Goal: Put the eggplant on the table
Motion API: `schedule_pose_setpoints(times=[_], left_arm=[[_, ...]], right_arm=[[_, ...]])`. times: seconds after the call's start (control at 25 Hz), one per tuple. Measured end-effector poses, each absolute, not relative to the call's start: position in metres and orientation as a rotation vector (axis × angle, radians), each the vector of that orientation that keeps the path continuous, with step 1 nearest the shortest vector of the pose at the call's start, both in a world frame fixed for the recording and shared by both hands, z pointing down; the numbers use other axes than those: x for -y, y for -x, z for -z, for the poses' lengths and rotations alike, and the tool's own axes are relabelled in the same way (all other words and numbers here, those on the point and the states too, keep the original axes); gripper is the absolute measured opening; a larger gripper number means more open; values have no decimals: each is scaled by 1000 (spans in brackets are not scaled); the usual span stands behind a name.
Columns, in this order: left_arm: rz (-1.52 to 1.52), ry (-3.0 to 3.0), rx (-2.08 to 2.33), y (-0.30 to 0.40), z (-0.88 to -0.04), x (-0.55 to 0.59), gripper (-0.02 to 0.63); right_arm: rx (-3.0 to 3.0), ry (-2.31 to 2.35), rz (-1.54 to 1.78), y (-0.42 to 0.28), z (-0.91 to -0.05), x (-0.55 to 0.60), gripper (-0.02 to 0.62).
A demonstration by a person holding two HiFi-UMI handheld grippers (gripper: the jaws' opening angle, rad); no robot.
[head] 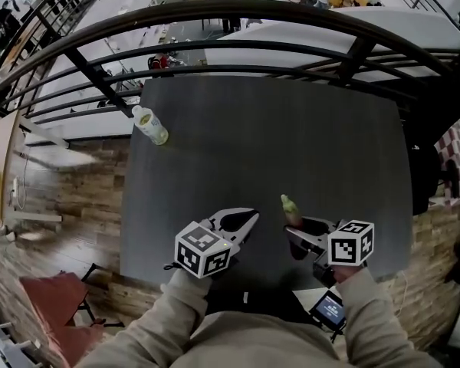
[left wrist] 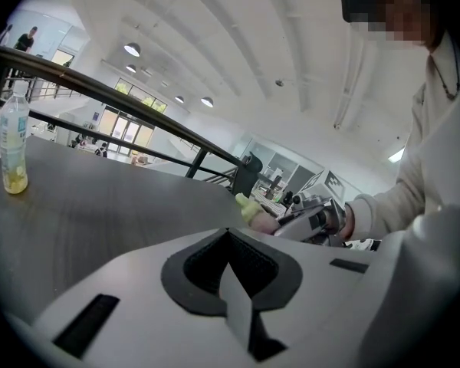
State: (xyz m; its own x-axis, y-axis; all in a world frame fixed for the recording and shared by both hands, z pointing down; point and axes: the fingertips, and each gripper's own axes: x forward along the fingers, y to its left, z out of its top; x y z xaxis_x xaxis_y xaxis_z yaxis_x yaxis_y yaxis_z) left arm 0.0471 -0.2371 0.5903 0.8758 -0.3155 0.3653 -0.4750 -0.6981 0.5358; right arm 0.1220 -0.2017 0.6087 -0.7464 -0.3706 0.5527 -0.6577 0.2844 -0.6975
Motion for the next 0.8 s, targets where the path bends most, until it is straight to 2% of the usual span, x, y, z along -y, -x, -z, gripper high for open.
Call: schedule_pose_setpoints(times=[0.32,0.8], left_arm=[[-361,-2381,543,-61,-605,234,6],[-393,-2346,495,-72,-634,223,6]], right_arm=[[2230,-897,-1456,-149,-623,198,207],[2153,-925,-1504,-148,-663,180,207]])
